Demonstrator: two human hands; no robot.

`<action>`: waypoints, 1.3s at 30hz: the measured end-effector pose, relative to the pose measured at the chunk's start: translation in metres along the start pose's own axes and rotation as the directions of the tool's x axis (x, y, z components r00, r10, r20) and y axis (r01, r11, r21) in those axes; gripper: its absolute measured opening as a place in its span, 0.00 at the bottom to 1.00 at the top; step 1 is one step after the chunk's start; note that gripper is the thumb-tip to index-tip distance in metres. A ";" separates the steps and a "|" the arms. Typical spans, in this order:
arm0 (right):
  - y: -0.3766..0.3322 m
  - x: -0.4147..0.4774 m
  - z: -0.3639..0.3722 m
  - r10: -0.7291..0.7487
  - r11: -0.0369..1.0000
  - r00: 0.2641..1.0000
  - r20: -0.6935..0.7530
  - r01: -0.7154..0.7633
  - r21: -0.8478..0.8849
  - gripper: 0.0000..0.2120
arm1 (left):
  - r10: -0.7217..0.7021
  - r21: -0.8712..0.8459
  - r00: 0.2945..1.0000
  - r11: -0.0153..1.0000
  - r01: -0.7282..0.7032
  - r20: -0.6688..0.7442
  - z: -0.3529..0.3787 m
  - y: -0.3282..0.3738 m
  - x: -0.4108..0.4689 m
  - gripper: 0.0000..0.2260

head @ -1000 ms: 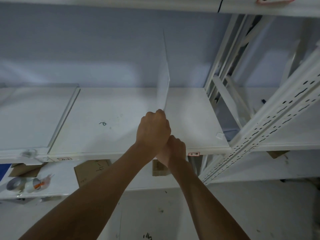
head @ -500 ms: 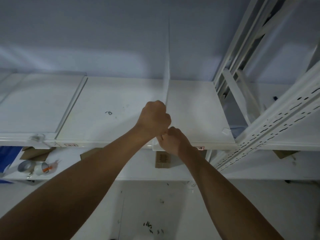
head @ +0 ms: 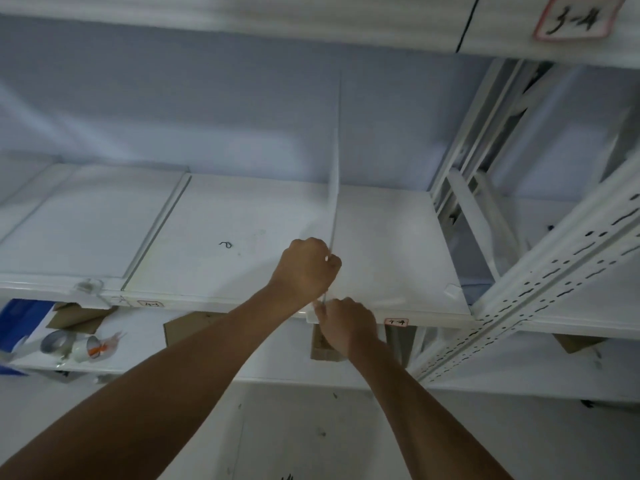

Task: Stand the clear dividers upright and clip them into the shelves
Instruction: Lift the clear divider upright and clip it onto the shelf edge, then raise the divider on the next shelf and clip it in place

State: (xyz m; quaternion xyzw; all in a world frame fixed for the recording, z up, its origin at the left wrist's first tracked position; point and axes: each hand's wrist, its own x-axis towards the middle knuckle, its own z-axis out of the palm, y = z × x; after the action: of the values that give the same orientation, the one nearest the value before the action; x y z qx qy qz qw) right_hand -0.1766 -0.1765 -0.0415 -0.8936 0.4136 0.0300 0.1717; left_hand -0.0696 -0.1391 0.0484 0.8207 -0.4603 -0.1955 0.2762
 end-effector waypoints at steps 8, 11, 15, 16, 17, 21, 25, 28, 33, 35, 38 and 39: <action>-0.098 -0.001 -0.040 -0.068 0.968 0.942 0.329 0.142 -0.205 0.28 | -0.083 0.233 0.992 0.971 0.059 0.098 -0.091 -0.101 -0.025 0.32; -0.173 0.013 -0.082 -0.138 0.976 0.981 0.139 0.159 -0.148 0.27 | -0.073 0.406 0.996 0.913 0.049 0.043 -0.168 -0.149 -0.031 0.33; -0.285 0.016 -0.141 -0.172 0.981 0.981 -0.089 0.162 -0.110 0.29 | -0.021 0.503 0.999 0.863 0.033 -0.030 -0.287 -0.202 -0.043 0.33; -0.313 0.014 -0.152 -0.173 0.980 0.978 -0.119 0.159 -0.121 0.29 | 0.004 0.520 0.999 0.854 0.020 -0.045 -0.316 -0.213 -0.046 0.33; -0.341 0.011 -0.159 -0.173 0.979 0.974 -0.149 0.152 -0.137 0.28 | 0.027 0.541 0.998 0.841 0.011 -0.063 -0.344 -0.223 -0.049 0.33; -0.434 -0.002 -0.172 -0.134 0.980 0.967 -0.217 0.097 -0.175 0.29 | 0.063 0.586 0.993 0.810 0.009 -0.102 -0.428 -0.255 -0.059 0.32; -0.487 -0.009 -0.174 -0.107 0.970 0.967 -0.232 0.050 -0.237 0.28 | 0.078 0.591 0.992 0.807 -0.002 -0.103 -0.475 -0.283 -0.068 0.33; -0.513 -0.011 -0.180 -0.078 0.966 0.972 -0.222 0.018 -0.259 0.29 | 0.069 0.589 0.993 0.808 0.003 -0.100 -0.505 -0.301 -0.073 0.33; -0.540 -0.012 -0.171 -0.057 0.967 0.976 -0.208 0.002 -0.256 0.30 | 0.067 0.601 0.993 0.799 0.004 -0.097 -0.529 -0.325 -0.078 0.32; -0.546 -0.011 -0.166 -0.054 0.967 0.975 -0.214 -0.002 -0.254 0.30 | 0.073 0.603 0.993 0.798 -0.005 -0.088 -0.530 -0.331 -0.079 0.32; -0.551 -0.010 -0.165 -0.033 0.966 0.978 -0.206 -0.021 -0.257 0.30 | 0.080 0.589 0.993 0.808 -0.012 -0.088 -0.532 -0.338 -0.079 0.31; -0.552 -0.009 -0.165 -0.028 0.965 0.978 -0.205 -0.027 -0.261 0.30 | 0.082 0.583 0.993 0.813 -0.014 -0.090 -0.533 -0.340 -0.078 0.31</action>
State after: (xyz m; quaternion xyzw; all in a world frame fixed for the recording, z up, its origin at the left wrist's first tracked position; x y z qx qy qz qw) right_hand 0.2166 0.1059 0.2710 -0.9069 0.4212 -0.0088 0.0080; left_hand 0.4179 0.2182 0.2493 0.8634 -0.5026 0.0072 0.0425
